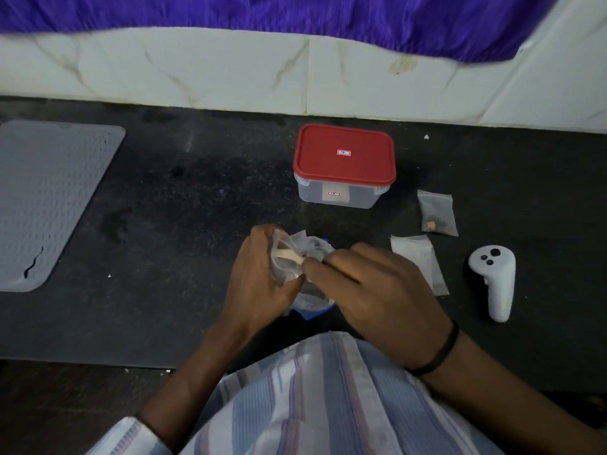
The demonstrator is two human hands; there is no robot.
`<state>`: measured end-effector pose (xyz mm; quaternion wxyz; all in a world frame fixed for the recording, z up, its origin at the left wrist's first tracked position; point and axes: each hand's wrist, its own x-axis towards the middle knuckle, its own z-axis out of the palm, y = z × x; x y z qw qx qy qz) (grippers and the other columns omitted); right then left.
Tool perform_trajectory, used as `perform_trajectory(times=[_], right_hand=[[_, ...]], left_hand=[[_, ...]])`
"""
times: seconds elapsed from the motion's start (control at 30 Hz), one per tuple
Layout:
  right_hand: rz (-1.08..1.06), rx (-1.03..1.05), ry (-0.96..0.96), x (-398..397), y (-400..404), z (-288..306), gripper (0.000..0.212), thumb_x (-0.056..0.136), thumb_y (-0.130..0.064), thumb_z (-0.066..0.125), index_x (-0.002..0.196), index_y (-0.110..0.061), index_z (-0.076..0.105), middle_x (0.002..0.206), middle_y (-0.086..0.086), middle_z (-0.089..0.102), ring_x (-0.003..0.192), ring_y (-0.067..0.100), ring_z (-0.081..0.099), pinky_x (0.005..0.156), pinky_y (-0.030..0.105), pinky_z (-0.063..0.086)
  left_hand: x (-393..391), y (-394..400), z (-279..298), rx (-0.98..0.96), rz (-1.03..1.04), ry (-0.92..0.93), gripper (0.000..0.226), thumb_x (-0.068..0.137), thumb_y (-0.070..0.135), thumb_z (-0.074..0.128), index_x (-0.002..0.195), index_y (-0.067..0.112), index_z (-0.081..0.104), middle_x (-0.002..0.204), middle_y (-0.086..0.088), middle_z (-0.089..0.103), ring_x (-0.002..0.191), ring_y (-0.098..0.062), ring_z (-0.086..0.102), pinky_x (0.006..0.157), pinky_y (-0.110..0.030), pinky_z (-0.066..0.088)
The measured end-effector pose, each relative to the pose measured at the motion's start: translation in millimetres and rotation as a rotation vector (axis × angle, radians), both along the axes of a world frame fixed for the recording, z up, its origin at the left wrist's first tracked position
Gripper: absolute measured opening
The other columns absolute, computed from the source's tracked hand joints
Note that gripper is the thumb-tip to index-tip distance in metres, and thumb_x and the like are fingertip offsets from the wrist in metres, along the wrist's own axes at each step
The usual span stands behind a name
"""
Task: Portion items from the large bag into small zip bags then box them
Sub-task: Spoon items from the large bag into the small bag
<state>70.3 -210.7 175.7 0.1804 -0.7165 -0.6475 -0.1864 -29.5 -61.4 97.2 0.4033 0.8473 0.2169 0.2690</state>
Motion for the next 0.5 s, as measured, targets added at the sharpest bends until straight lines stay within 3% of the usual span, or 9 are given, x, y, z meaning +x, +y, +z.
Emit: perform_trajectory(times=[0.2,0.33,0.43,0.5], right_hand=[[-0.257,0.237,0.392,16.9,-16.8,-7.8,0.022,0.096,-0.014,0.052,0.095,-0.004,0.072,0.077,0.005,0.069,0.063,0.015,0.060,0.061,0.028,0.049],[-0.379,-0.104,0.636,26.2,-10.6,-33.8,0.024,0.093,-0.028,0.048,0.091,-0.017,0.069,0.069,-0.004,0.064,0.057,0.006,0.055,0.054,0.029,0.050],[-0.393,-0.273,0.649,23.7,0.3,-54.7,0.019,0.094,-0.028,0.051,0.090,-0.018,0.067,0.071,-0.003,0.064,0.061,0.010,0.058,0.061,0.035,0.053],[-0.374,-0.333,0.653,21.9,9.2,-60.6,0.019,0.095,-0.027,0.051,0.090,-0.017,0.067,0.073,-0.002,0.064,0.063,0.011,0.057,0.059,0.029,0.049]], left_hand=[[-3.5,3.0,1.4,-0.213,0.185,0.094,0.040,0.081,0.026,0.077,0.106,0.024,0.046,0.094,0.007,0.061,0.084,-0.003,0.060,0.065,-0.012,0.044],[1.3,0.0,-3.9,-0.333,0.208,0.221,0.045,0.078,0.030,0.077,0.111,0.024,0.046,0.101,0.006,0.060,0.090,-0.007,0.060,0.066,-0.019,0.044],[5.9,-1.7,-10.0,-0.337,0.198,0.366,0.054,0.074,0.035,0.078,0.114,0.027,0.043,0.106,0.004,0.058,0.095,-0.013,0.059,0.066,-0.024,0.045],[6.0,-3.4,-10.3,-0.390,0.196,0.412,0.052,0.076,0.033,0.076,0.115,0.029,0.041,0.106,0.005,0.057,0.095,-0.015,0.059,0.071,-0.031,0.051]])
